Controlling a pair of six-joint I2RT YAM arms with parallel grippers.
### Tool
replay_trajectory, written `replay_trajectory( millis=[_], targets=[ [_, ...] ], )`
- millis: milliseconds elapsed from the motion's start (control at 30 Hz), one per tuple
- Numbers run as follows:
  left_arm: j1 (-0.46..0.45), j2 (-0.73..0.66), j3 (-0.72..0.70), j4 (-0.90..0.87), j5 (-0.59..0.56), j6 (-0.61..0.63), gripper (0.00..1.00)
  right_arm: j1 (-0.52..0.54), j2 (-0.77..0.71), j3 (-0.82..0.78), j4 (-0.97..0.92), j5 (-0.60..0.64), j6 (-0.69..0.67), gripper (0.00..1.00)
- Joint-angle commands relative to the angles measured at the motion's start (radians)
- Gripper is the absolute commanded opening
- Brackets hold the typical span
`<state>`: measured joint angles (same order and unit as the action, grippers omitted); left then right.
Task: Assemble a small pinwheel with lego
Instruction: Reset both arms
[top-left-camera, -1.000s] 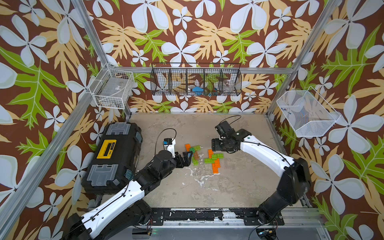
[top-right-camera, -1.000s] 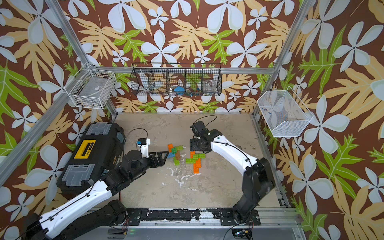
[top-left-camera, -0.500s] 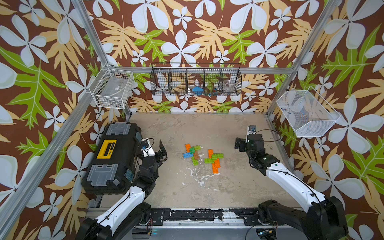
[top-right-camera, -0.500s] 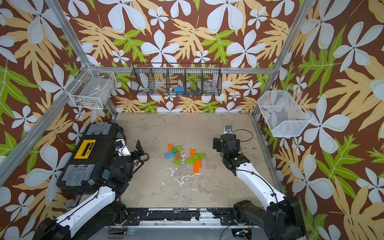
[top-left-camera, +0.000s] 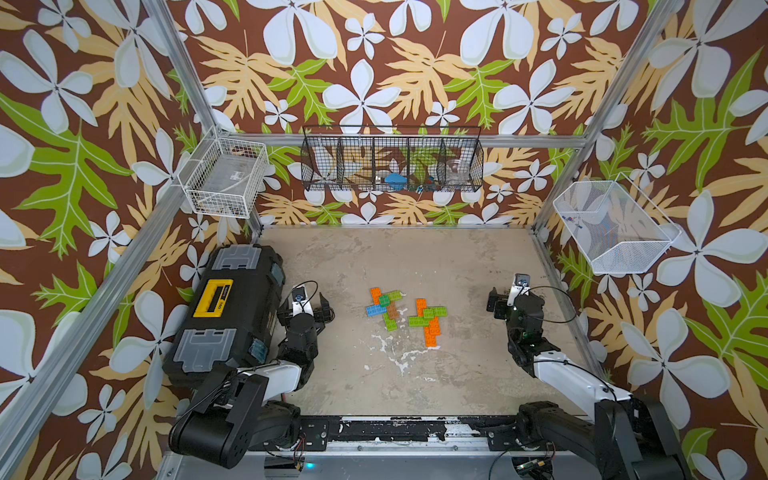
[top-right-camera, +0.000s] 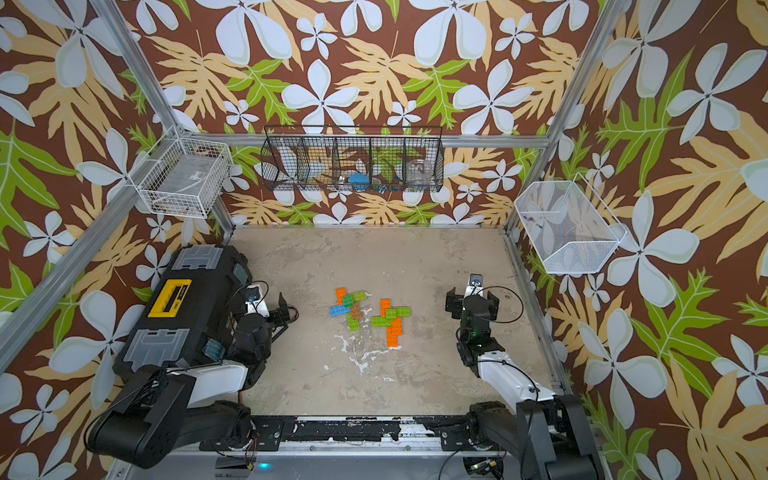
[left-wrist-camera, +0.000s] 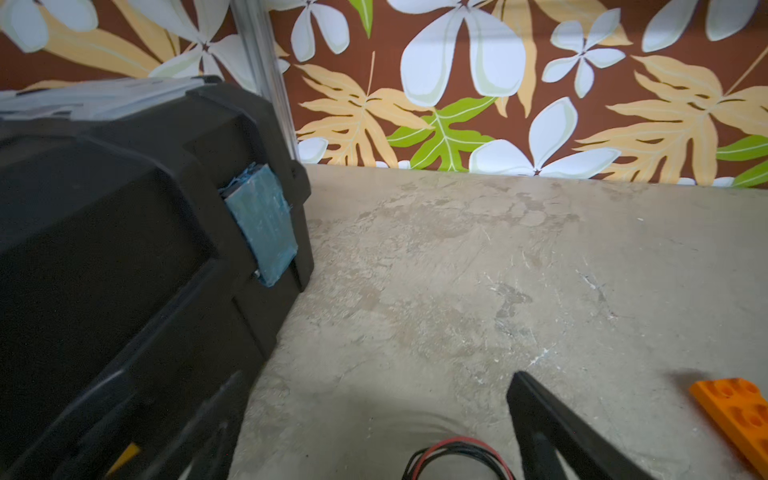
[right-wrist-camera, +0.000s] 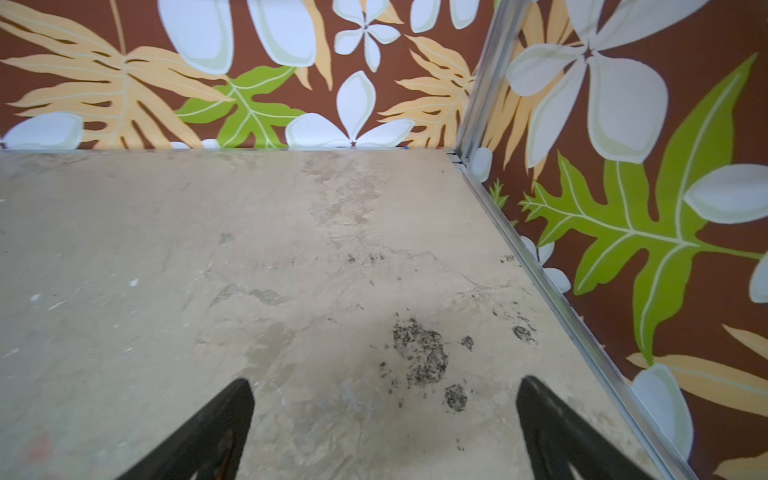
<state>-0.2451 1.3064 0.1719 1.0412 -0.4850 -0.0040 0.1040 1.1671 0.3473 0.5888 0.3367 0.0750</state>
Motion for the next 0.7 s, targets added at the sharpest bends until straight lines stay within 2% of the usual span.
replay_trajectory(
  millis=[0,100,133,167,233,300,333,400,500,600,667],
  targets=[
    [0.045,0.063,-0.037,0.235,0.090,0.031,1.00,-0.012,0.087,-0.038,0.272,0.021,-0.046,1.00],
    [0.129,0.154,-0.082,0.401,0.165,-0.034,1.00,-0.079,0.193,-0.096,0.439,-0.066,0.032,1.00],
    [0.147,0.151,-0.065,0.344,0.202,-0.047,1.00,-0.094,0.224,-0.120,0.494,-0.097,0.045,1.00],
    [0.162,0.124,-0.023,0.214,0.234,-0.061,1.00,-0.098,0.254,-0.149,0.600,-0.108,0.035,1.00],
    [0.167,0.160,-0.021,0.281,0.248,-0.053,1.00,-0.098,0.253,-0.159,0.587,-0.201,0.013,1.00],
    [0.168,0.132,-0.010,0.213,0.247,-0.063,1.00,-0.098,0.341,-0.223,0.818,-0.199,0.006,1.00],
    [0.167,0.143,-0.020,0.257,0.241,-0.065,1.00,-0.098,0.348,-0.226,0.847,-0.192,0.008,1.00],
    [0.167,0.136,-0.024,0.245,0.229,-0.071,1.00,-0.097,0.294,-0.175,0.655,-0.194,0.010,1.00],
    [0.167,0.140,-0.022,0.249,0.232,-0.070,1.00,-0.087,0.318,-0.191,0.724,-0.183,-0.002,1.00],
    [0.167,0.142,-0.018,0.242,0.253,-0.058,1.00,-0.089,0.298,-0.178,0.665,-0.182,0.003,1.00],
    [0.167,0.148,-0.003,0.224,0.260,-0.057,1.00,-0.087,0.306,-0.183,0.689,-0.182,-0.001,1.00]
  ],
)
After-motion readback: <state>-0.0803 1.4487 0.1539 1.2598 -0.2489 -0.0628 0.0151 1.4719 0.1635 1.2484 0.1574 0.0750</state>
